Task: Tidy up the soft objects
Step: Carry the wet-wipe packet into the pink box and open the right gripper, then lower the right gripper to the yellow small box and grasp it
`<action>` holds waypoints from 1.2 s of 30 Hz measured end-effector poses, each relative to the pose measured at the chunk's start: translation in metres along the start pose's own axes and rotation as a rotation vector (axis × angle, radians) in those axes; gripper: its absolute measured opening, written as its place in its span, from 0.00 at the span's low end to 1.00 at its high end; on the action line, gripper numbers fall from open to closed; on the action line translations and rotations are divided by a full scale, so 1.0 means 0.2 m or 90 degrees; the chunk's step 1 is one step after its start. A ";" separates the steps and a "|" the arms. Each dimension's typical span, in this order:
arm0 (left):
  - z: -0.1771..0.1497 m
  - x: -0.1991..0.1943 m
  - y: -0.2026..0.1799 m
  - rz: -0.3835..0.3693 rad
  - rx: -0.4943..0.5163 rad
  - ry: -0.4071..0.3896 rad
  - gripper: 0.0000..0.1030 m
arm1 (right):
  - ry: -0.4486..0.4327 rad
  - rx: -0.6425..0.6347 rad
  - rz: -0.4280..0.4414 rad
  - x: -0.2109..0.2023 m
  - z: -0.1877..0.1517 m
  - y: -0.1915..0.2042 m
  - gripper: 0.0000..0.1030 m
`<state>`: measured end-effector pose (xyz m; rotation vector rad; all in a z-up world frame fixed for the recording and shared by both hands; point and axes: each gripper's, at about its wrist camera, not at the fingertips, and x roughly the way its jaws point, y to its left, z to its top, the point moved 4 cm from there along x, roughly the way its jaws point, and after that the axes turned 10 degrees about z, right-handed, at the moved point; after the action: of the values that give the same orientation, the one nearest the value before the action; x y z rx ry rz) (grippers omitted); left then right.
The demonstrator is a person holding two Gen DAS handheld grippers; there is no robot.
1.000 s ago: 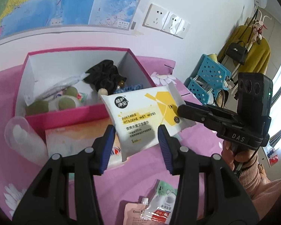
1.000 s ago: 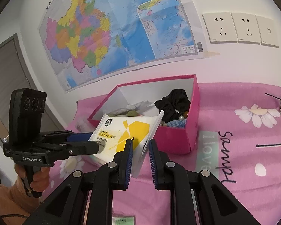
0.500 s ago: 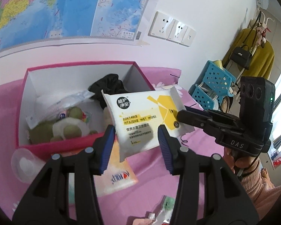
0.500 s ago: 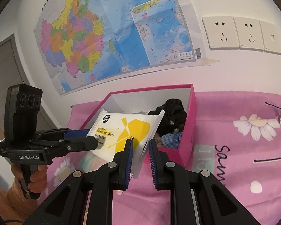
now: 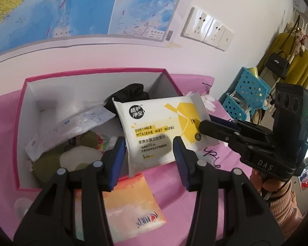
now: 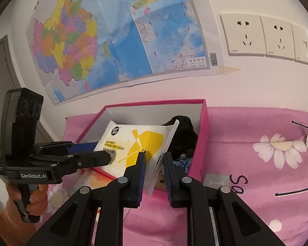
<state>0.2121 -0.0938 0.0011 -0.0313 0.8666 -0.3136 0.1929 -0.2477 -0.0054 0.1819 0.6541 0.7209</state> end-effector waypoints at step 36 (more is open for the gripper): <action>-0.28 -0.37 -0.05 -0.038 0.086 -0.086 0.48 | 0.000 0.004 0.046 -0.15 -0.14 0.10 0.39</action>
<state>0.1225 -0.0777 0.0207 0.0469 0.7100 -0.4214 0.1473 -0.2542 -0.0046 0.2126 0.6528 0.7874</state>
